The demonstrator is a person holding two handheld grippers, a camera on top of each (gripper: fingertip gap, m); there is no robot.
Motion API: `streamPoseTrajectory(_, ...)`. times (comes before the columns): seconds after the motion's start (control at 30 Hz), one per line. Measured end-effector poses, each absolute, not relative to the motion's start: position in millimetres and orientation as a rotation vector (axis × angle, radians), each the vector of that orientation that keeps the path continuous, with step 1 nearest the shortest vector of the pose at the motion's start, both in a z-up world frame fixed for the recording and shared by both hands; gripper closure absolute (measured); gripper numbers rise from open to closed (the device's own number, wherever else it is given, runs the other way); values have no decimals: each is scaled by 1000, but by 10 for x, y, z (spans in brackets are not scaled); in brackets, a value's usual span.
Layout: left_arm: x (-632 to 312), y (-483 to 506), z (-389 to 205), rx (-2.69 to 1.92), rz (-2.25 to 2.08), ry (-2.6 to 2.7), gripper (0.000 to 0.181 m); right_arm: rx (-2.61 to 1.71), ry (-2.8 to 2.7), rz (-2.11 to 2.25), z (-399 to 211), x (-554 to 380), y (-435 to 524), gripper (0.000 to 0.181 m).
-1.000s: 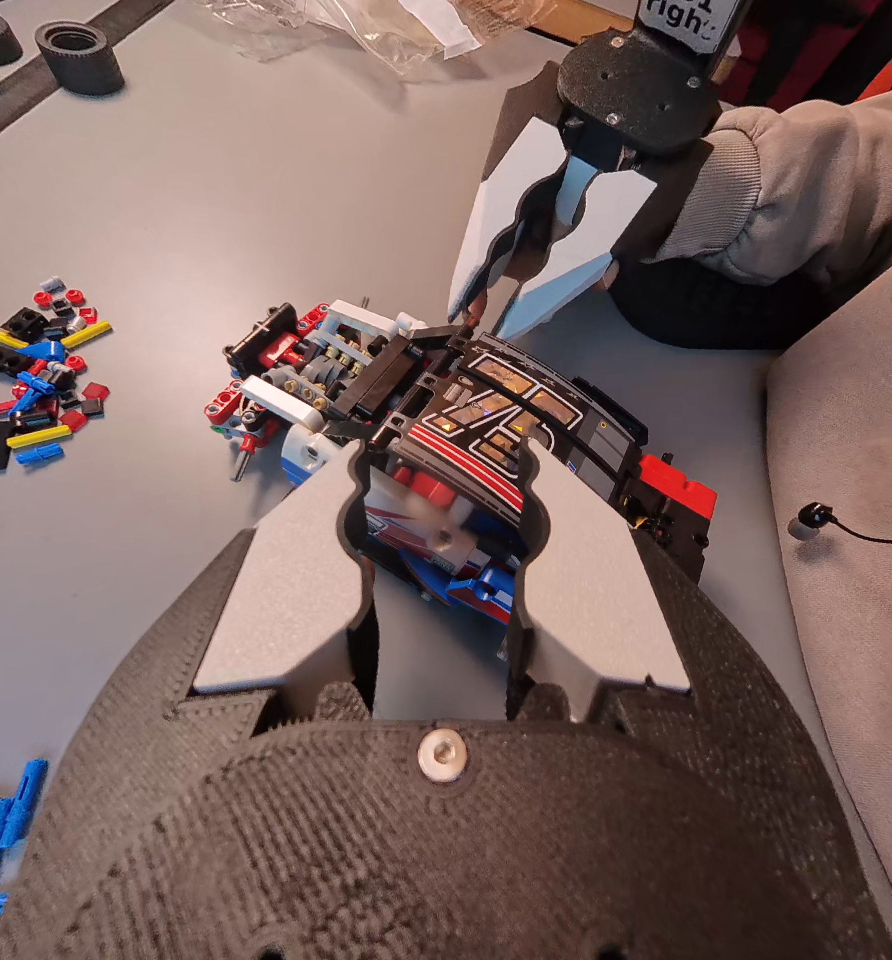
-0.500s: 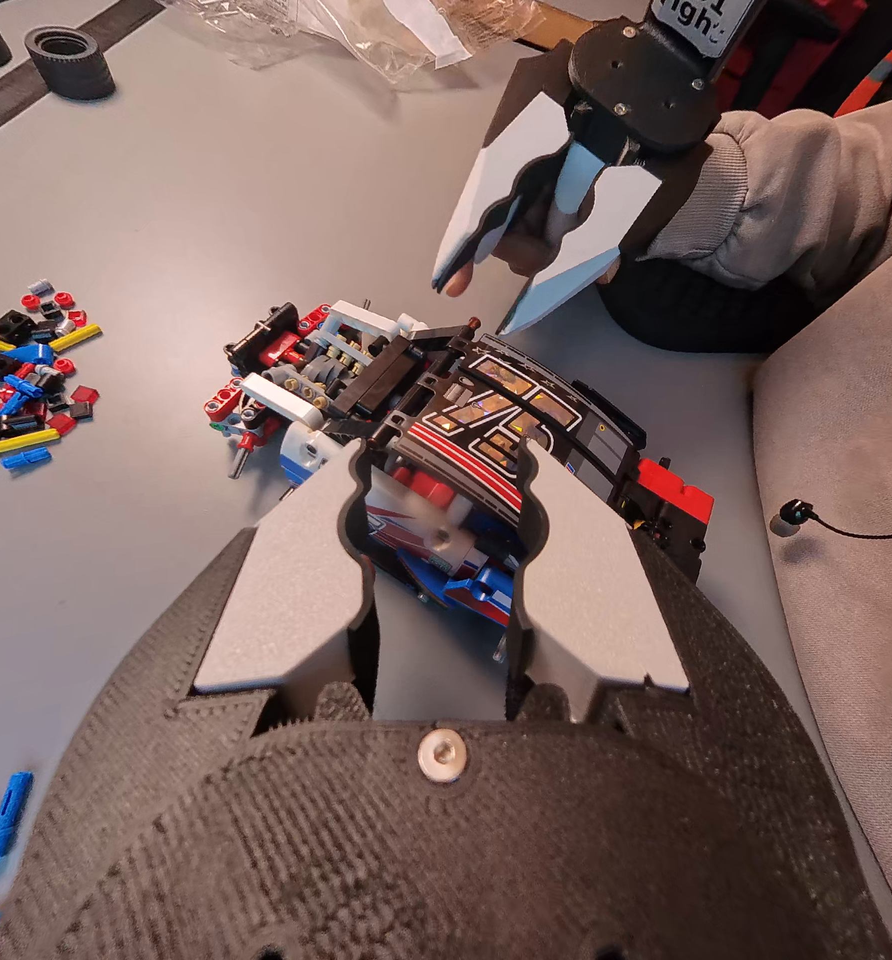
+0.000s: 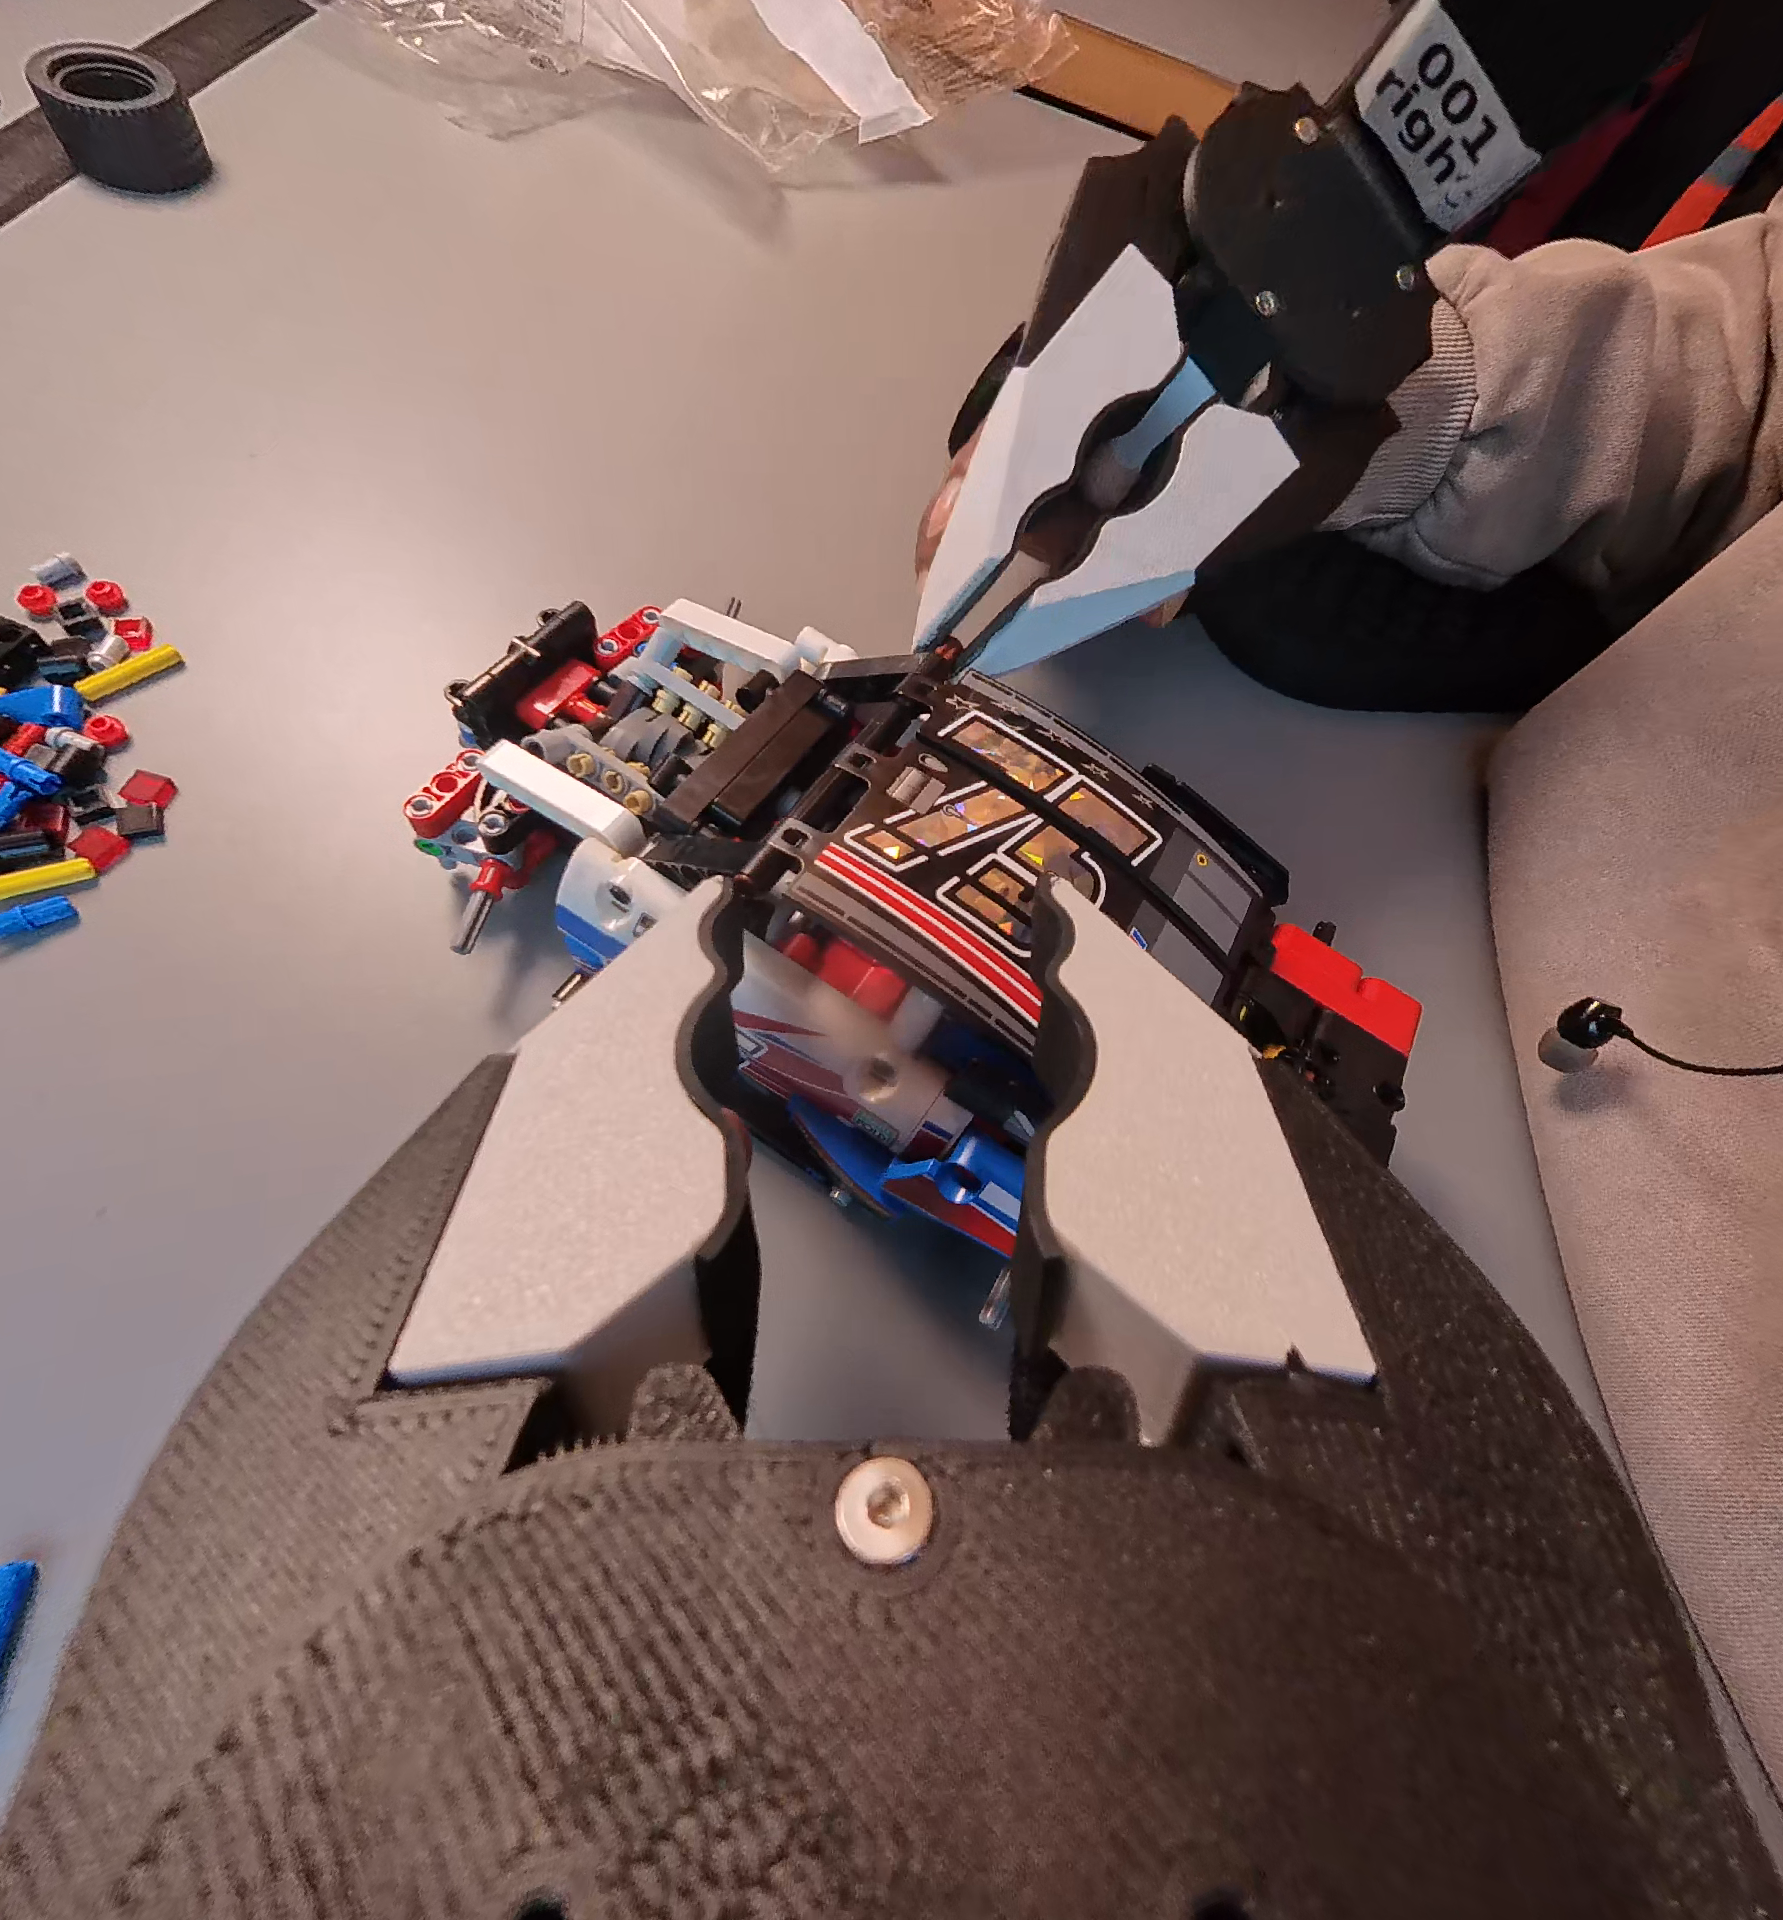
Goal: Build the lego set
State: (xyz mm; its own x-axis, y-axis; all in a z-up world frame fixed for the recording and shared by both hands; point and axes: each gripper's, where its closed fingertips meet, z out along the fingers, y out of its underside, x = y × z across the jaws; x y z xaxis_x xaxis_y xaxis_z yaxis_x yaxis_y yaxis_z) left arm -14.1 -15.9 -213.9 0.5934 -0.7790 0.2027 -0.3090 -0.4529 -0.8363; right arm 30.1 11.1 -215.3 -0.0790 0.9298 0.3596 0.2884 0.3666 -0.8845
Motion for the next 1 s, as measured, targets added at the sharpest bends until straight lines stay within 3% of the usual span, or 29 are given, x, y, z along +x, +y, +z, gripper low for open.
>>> streamPoseTrajectory(0.33, -136, -164, -2141, -2024, -751, 861, 127, -980, -1603, 601, -2147, 303, 118, 179)
streamPoseTrajectory(0.47, -137, -164, -2138, -2020, -749, 859, 128, -1077, -1625, 685, -2190, 356, 104, 168)
streamPoseTrajectory(0.63, -132, -164, -2138, -2018, -750, 859, 128, -1114, -1582, 762, -2133, 410, 74, 181)
streamPoseTrajectory(1.0, -132, -161, -2145, -2025, -748, 852, 127, -1106, -1585, 739, -2136, 352, 97, 181)
